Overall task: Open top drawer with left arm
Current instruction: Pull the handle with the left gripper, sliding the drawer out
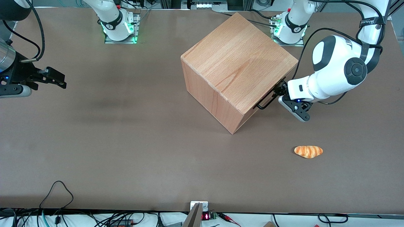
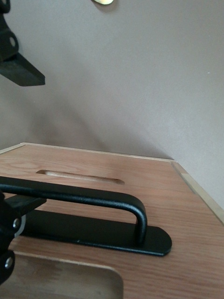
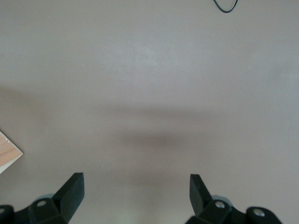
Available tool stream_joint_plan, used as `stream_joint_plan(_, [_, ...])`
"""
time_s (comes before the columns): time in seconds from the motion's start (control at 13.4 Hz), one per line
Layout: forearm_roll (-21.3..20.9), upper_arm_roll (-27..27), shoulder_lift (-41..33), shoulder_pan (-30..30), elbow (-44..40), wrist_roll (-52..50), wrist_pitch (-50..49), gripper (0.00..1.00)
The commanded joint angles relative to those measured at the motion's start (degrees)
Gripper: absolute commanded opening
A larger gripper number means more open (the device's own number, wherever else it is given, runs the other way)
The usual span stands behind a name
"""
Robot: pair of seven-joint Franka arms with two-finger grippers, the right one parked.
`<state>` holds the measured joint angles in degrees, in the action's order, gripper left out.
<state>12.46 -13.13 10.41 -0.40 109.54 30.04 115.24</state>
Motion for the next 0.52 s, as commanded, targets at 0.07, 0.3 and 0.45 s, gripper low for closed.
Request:
stream_joint_plan(0.07, [0.5, 2.0, 0.0, 0.2, 0.1, 2.4, 0.8, 1.00])
stream_joint_plan(0.3, [0.3, 4.9, 0.0, 0.2, 0.0, 2.3, 1.9, 1.00])
stream_joint_plan(0.45, [0.1, 6.5, 0.0, 0.3, 0.0, 2.3, 6.0, 1.00])
